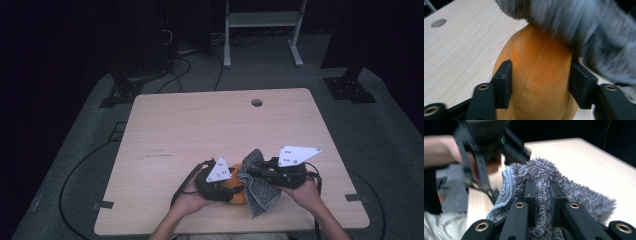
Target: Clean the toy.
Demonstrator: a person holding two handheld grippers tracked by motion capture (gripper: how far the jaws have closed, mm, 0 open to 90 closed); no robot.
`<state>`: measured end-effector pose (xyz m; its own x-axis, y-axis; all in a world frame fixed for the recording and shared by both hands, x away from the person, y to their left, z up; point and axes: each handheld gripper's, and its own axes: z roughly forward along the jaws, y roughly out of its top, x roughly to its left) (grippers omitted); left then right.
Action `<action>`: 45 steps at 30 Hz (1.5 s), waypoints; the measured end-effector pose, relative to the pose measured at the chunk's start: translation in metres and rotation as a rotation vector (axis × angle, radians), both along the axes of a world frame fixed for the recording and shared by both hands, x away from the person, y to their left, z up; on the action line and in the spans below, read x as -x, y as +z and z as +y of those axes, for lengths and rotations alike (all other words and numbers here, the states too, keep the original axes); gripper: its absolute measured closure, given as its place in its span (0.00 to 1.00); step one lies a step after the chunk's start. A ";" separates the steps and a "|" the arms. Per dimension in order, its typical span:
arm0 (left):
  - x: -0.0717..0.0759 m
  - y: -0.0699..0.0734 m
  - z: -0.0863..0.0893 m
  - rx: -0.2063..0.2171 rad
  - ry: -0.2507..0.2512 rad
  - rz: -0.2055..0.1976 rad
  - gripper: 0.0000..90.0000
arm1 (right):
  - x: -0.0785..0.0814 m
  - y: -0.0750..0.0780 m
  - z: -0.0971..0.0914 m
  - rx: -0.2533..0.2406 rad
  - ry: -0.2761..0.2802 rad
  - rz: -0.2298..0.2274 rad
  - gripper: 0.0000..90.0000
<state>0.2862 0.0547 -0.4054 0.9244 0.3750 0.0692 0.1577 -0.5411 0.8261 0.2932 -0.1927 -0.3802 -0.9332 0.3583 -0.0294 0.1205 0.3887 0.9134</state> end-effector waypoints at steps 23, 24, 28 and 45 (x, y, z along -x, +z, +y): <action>-0.015 -0.008 0.009 0.109 0.022 0.083 0.47 | 0.014 -0.007 -0.050 -0.085 -0.097 0.005 0.88; -0.015 -0.008 0.009 0.109 0.022 0.083 0.47 | 0.014 -0.007 -0.050 -0.085 -0.097 0.005 0.88; -0.010 0.002 0.011 0.103 0.046 0.063 0.48 | 0.011 0.005 -0.016 -0.058 -0.047 -0.036 0.88; -0.020 -0.021 0.020 0.086 -0.086 0.109 0.18 | 0.009 -0.027 -0.020 0.011 -0.057 0.036 0.88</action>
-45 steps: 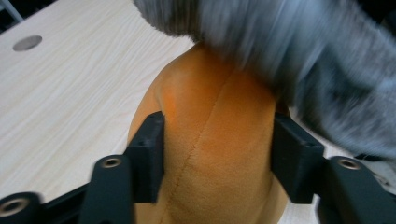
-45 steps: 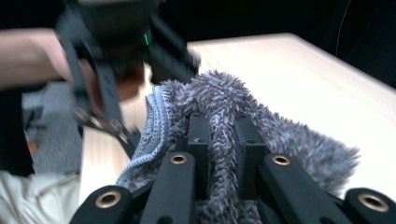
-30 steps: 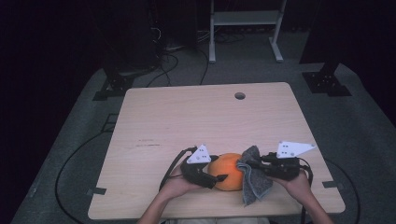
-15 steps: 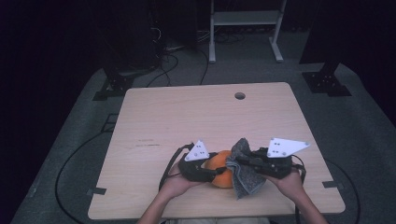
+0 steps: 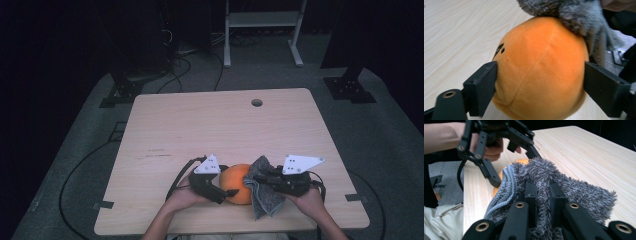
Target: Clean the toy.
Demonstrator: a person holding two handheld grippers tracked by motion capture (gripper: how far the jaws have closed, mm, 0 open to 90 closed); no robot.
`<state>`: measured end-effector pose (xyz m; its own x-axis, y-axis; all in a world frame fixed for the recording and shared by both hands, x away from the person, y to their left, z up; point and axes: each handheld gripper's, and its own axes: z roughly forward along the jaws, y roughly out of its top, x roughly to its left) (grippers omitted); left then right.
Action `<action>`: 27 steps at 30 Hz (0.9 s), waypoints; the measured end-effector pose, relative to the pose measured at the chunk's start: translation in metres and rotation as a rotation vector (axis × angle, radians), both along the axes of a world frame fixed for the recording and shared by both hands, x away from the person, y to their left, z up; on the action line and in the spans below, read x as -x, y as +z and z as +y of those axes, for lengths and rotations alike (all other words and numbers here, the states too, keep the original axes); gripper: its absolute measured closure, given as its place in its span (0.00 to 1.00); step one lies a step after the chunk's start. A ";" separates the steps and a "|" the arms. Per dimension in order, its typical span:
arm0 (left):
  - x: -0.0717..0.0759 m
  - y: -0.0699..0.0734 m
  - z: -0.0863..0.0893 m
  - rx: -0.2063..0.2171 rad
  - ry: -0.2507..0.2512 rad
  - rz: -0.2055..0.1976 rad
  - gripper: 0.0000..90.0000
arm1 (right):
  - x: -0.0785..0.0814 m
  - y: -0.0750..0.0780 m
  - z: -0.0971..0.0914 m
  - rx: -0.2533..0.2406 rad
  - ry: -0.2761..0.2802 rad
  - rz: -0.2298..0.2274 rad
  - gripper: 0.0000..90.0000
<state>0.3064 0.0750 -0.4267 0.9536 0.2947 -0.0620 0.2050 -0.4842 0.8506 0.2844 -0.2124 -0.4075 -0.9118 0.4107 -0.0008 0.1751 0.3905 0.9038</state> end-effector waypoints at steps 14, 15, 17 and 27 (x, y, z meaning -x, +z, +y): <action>0.004 0.015 0.002 0.020 0.081 -0.049 0.40 | 0.002 0.002 -0.041 -0.036 -0.106 0.027 0.88; 0.004 0.015 0.002 0.020 0.081 -0.049 0.40 | 0.003 0.008 -0.039 -0.053 -0.096 0.010 0.88; 0.007 0.025 -0.001 -0.041 0.106 -0.092 0.40 | 0.006 0.020 -0.031 -0.082 -0.067 -0.014 0.88; 0.007 0.020 0.004 0.002 0.050 -0.057 0.21 | -0.006 0.012 0.023 -0.011 0.026 0.000 0.88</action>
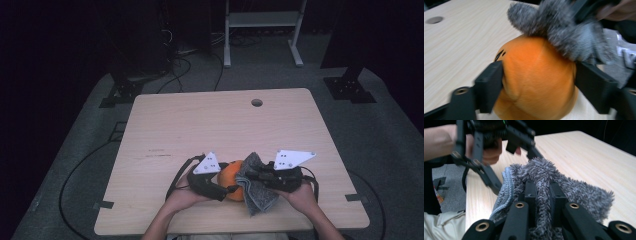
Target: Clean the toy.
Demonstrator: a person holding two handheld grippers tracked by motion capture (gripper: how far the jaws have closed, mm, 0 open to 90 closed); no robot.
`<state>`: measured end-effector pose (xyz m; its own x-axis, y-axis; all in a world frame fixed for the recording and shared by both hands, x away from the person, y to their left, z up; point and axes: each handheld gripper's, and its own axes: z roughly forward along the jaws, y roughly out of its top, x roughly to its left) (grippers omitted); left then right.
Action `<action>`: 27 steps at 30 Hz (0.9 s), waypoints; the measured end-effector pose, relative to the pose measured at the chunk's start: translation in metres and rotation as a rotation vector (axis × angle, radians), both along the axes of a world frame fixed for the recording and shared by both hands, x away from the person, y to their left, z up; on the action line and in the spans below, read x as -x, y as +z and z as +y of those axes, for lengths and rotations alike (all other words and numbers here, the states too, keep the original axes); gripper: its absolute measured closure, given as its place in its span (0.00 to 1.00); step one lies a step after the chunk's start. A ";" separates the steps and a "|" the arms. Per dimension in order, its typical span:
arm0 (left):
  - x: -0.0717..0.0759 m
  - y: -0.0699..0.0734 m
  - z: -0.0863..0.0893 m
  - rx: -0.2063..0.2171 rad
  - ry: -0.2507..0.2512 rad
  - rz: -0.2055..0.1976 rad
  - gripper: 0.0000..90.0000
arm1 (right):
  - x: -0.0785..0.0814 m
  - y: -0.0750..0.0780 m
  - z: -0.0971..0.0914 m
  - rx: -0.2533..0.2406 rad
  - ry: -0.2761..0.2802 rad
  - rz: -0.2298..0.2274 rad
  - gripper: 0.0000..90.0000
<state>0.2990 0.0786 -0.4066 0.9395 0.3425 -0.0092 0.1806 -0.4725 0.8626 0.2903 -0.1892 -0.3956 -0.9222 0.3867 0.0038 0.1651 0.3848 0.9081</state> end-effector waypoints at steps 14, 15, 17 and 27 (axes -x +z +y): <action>-0.006 -0.023 -0.010 0.003 -0.060 0.021 0.25 | 0.000 -0.017 -0.041 -0.024 -0.068 0.040 0.88; -0.003 -0.022 -0.013 0.015 -0.056 -0.007 0.28 | 0.000 -0.018 -0.045 -0.028 -0.076 0.046 0.88; 0.000 -0.020 -0.015 0.012 -0.045 -0.033 0.35 | 0.000 -0.018 -0.052 -0.014 -0.096 0.046 0.88; 0.010 0.006 -0.020 -0.037 0.001 -0.025 0.43 | 0.012 0.017 -0.027 -0.060 -0.035 -0.070 0.88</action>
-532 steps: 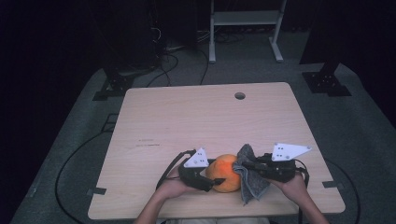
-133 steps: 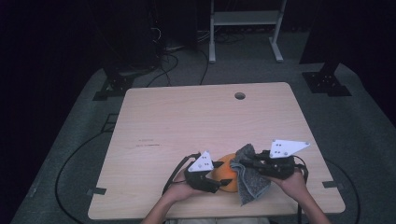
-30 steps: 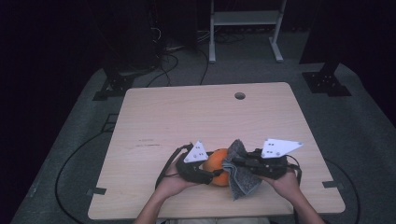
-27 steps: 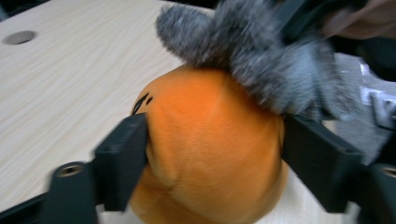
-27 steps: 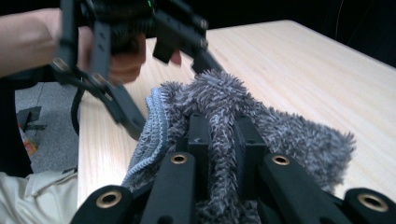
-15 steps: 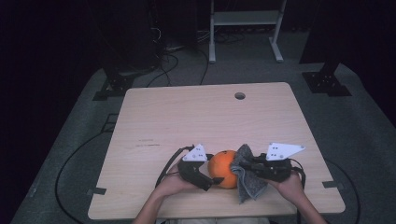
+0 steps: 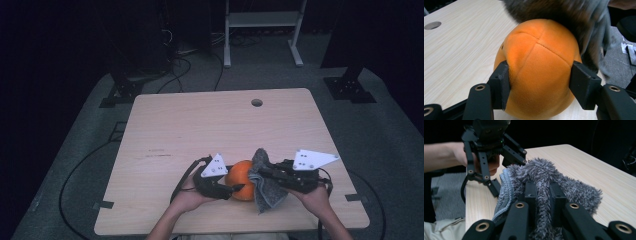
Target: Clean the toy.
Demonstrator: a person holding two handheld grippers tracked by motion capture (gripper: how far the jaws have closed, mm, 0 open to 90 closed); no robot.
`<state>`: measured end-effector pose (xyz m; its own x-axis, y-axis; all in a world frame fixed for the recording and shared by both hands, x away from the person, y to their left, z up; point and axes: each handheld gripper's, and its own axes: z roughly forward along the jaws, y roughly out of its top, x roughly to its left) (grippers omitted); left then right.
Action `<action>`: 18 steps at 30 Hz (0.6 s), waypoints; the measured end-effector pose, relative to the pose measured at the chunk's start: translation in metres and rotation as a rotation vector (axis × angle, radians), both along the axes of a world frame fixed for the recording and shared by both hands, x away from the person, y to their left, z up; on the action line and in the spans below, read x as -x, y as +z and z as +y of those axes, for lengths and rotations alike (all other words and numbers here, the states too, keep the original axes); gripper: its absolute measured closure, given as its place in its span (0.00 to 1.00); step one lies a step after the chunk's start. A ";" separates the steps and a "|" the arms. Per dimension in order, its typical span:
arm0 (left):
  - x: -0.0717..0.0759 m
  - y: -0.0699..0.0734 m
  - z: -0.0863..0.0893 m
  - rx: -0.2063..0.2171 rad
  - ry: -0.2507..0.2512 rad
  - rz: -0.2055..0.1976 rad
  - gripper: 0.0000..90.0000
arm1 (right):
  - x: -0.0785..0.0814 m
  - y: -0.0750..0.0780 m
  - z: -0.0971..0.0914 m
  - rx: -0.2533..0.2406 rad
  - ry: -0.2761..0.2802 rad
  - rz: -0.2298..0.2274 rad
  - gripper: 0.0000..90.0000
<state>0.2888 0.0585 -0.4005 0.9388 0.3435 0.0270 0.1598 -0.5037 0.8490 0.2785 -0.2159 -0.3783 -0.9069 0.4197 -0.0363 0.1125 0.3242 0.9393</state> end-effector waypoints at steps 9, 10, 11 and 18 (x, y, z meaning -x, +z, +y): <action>-0.013 -0.024 0.001 0.049 -0.027 0.091 0.17 | -0.006 -0.017 -0.002 0.029 0.008 0.061 0.88; -0.012 -0.025 -0.001 0.062 -0.025 0.067 0.22 | -0.006 -0.015 -0.003 0.045 0.002 0.059 0.88; -0.010 -0.025 -0.002 0.063 -0.015 0.042 0.28 | -0.004 -0.013 -0.002 0.057 -0.004 0.055 0.88; 0.005 -0.011 -0.012 0.010 0.007 -0.083 0.46 | 0.001 0.010 0.030 0.086 0.085 0.004 0.89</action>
